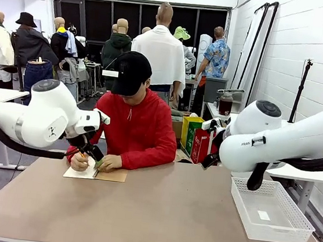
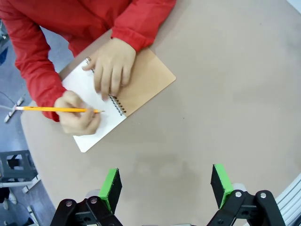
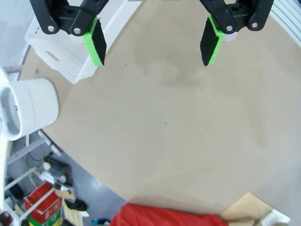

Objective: Sort the paper based on its condition.
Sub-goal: If a person hands you a paper, place it in the Organizing basket , and if it's crumpled, put it in the Trash can.

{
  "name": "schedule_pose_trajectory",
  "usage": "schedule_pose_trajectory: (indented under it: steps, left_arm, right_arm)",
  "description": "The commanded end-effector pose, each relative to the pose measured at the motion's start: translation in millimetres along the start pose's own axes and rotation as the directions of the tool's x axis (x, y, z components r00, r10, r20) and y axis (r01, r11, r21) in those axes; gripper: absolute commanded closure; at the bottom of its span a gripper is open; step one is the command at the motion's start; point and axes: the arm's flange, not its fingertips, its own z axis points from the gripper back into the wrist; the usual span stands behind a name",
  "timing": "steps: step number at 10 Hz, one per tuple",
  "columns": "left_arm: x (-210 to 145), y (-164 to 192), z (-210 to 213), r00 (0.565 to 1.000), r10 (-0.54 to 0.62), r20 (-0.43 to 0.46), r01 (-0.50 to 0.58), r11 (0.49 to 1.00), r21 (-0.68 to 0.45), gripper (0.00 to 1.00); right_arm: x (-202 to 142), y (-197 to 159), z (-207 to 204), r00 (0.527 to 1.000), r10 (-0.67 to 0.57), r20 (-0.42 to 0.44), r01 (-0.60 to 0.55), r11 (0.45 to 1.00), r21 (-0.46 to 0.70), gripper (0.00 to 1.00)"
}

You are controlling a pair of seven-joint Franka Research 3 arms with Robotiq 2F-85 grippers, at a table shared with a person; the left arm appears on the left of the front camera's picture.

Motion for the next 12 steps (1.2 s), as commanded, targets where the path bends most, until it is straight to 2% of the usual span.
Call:
schedule_pose_trajectory:
  steps: [1, 5, 12]
  left_arm:
    - [6.0, -0.8, 26.4, 1.000, -0.018, 0.000, 0.018, 0.999, 0.033, 0.00]
    - [17.1, -2.0, 69.5, 0.996, -0.055, 0.072, 0.049, 0.995, 0.088, 0.00]
    - [20.4, -6.4, 81.7, 0.992, -0.055, 0.110, 0.046, 0.995, 0.089, 0.00]
  right_arm:
    - [4.0, -2.7, 26.1, 0.999, 0.024, 0.025, -0.025, 0.999, 0.033, 0.00]
    - [20.0, -6.1, 73.0, 0.992, 0.050, 0.119, -0.051, 0.999, 0.006, 0.00]
    - [25.0, -4.8, 80.4, 0.985, 0.056, 0.166, -0.062, 0.998, 0.030, 0.00]
